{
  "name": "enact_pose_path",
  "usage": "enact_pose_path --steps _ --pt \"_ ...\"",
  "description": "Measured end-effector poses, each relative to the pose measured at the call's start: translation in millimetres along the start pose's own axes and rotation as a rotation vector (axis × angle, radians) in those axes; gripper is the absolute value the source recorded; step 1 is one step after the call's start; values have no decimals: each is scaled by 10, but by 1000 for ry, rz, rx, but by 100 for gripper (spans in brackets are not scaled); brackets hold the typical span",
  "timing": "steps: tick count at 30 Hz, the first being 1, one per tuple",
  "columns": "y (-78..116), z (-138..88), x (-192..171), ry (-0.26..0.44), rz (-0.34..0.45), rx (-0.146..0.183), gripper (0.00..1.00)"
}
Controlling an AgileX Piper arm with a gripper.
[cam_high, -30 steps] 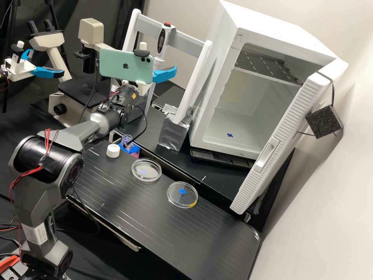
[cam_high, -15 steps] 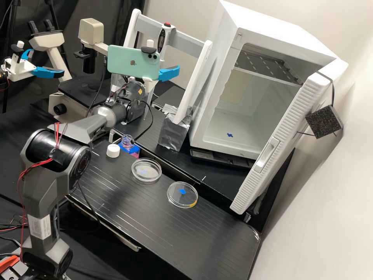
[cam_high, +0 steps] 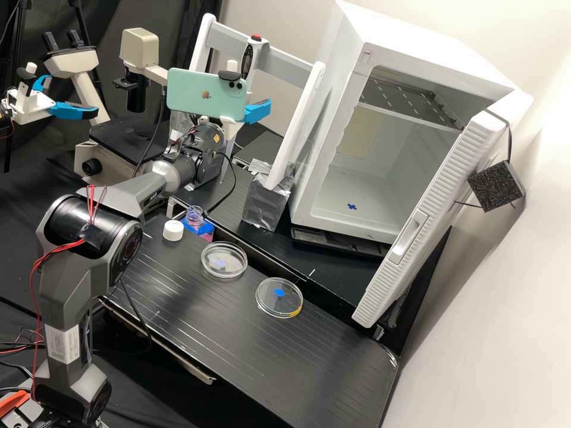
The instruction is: Use the pipette
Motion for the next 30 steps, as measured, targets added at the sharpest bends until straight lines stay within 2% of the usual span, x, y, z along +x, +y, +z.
enact_pose_path --steps 11,14,19,24,30 --pt "-12 50 17 -14 -5 6 0" --pt "0 69 16 -19 -3 18 0" --pt "20 96 15 -26 3 58 0" --pt "19 96 14 -22 -1 40 0" --pt "19 96 14 -22 -2 40 0"
